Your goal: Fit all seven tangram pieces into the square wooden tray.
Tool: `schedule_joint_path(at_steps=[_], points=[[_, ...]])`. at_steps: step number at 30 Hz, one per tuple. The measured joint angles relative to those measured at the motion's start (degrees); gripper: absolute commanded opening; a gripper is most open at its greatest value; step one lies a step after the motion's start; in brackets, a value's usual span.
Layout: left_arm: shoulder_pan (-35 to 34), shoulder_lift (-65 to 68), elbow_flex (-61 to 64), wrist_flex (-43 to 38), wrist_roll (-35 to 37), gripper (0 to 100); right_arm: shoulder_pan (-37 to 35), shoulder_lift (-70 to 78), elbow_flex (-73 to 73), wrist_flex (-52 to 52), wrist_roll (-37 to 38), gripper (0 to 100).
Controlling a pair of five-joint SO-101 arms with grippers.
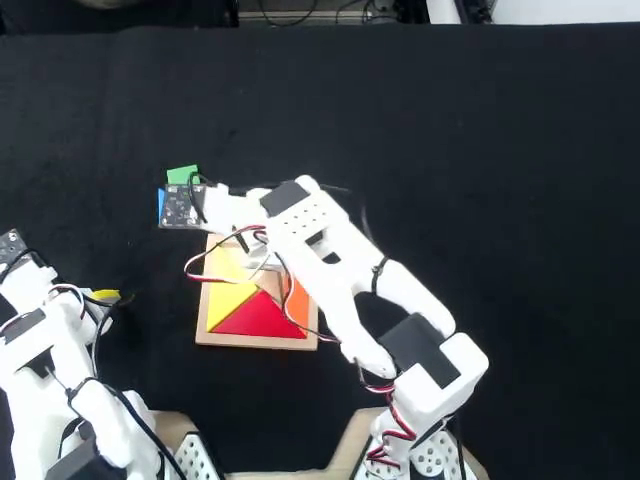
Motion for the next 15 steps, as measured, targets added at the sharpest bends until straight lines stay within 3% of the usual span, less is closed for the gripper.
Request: schedule_joint_path(at_steps=[8,15], points=[[0.0,0.0,0.0,0.0,0.0,34,-1.14,5.98,0.0,-1.93,-1.23,1.1],[0.0,0.0,0.0,0.0,0.0,34,-0.97,5.98,0.09,3.25,-1.23,1.1]])
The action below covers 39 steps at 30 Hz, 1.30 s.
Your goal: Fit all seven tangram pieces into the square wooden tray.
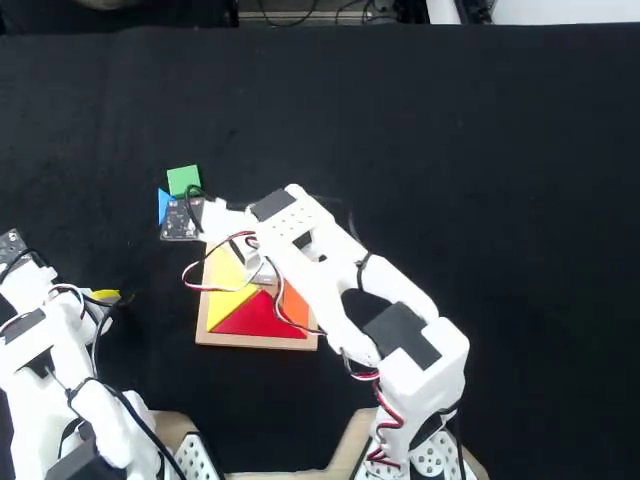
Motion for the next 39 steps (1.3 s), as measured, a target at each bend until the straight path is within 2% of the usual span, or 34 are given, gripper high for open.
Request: schedule_joint_path(at_steps=[14,20,27,39], points=[[0.0,0.0,0.0,0.0,0.0,34,0.7,-4.04,3.78,3.25,1.76,1.1],[0.0,0.0,0.0,0.0,0.0,34,-1.93,-5.19,6.42,-0.18,1.76,1.1],[0.0,0.0,0.0,0.0,0.0,34,-1.85,-2.55,6.07,-1.32,1.76,1.1],[0.0,0.0,0.0,0.0,0.0,34,-9.05,-1.67,4.84,-0.53,1.93,1.1]])
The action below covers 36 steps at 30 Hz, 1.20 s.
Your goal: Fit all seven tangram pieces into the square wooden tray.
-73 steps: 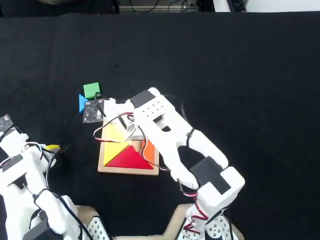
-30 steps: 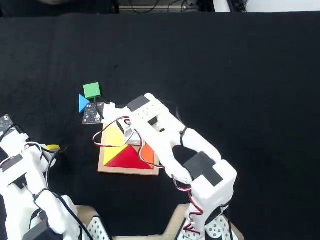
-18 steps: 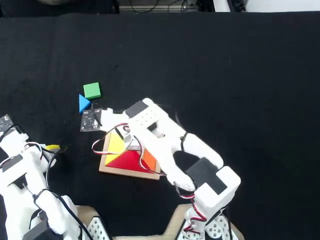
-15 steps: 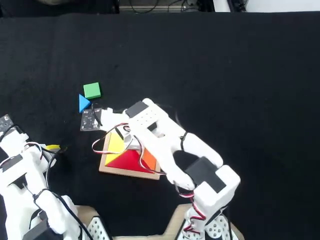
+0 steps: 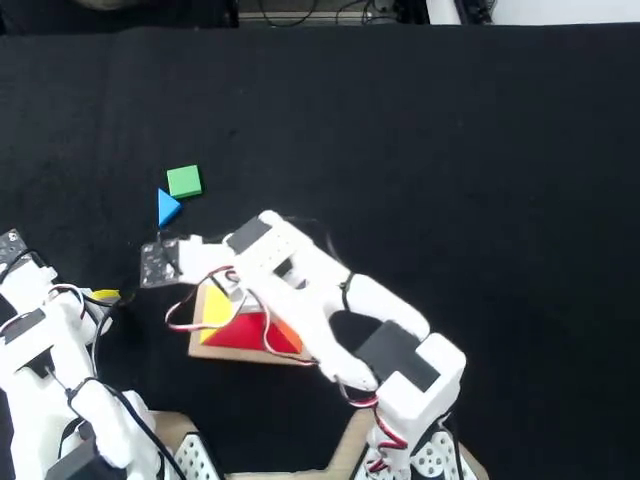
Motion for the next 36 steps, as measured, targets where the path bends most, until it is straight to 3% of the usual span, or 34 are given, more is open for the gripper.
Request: schedule_joint_path(at_steps=[9,15,22,26,30,33,36], points=[[0.0,0.0,0.0,0.0,0.0,34,2.02,-6.77,-3.87,8.62,-0.53,1.1],[0.0,0.0,0.0,0.0,0.0,34,9.14,-24.44,-6.68,10.37,-11.96,1.1],[0.79,0.0,-3.52,2.29,0.18,34,27.08,-39.38,2.37,8.44,-29.89,1.1],[8.88,0.0,-17.05,17.85,-0.26,34,34.81,-42.2,16.62,-0.53,-33.93,1.1],[22.68,0.0,-35.16,31.91,-12.13,34,36.75,-42.29,30.59,-13.98,-34.46,1.1],[33.23,0.0,-44.13,34.99,-23.65,34,37.01,-42.29,36.22,-20.66,-34.46,1.1],[39.03,2.29,-49.93,34.37,-24.7,34,37.01,-41.49,38.24,-24.7,-34.46,1.1]])
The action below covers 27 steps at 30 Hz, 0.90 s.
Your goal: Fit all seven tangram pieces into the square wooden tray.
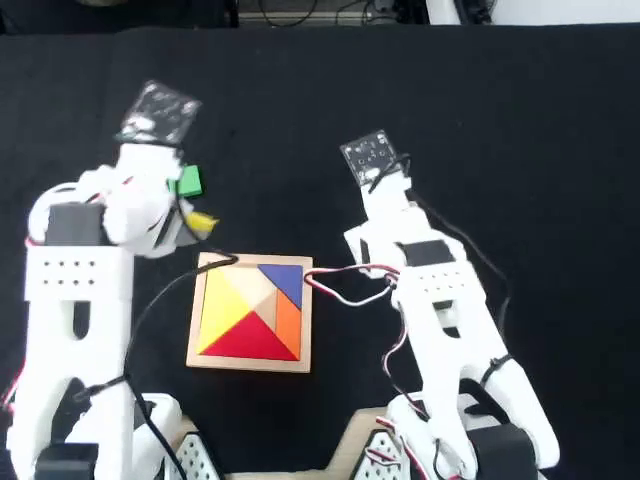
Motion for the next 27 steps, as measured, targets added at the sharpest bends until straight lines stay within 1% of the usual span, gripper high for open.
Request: schedule_joint_path(at_steps=[3,5,9,12,14,16,18,23,27], points=[[0.53,6.33,-6.07,-0.09,-1.41,34,0.0,3.96,0.26,-3.34,0.0,1.1],[0.53,12.75,-10.11,0.35,-4.4,31,0.0,7.91,0.18,-4.75,0.0,1.1],[0.53,27.08,-18.11,0.44,-15.3,25,0.0,16.97,-3.87,-4.92,0.0,1.1],[0.53,36.75,-25.93,2.46,-25.14,26,0.0,22.33,-9.05,-1.58,0.0,1.1],[0.53,42.73,-32.26,5.19,-31.82,29,0.53,24.53,-11.52,0.26,0.09,1.1],[0.44,48.79,-39.74,7.12,-36.48,33,1.49,25.76,-12.92,0.97,0.0,1.1],[-0.35,54.86,-47.3,8.0,-38.95,35,1.67,25.93,-13.45,1.32,0.0,1.1],[-2.55,70.24,-65.85,8.88,-42.55,35,1.67,25.93,-13.8,1.41,0.0,1.1],[-3.25,80.79,-78.68,13.89,-46.77,35,1.67,25.93,-13.8,1.41,0.09,1.1]])
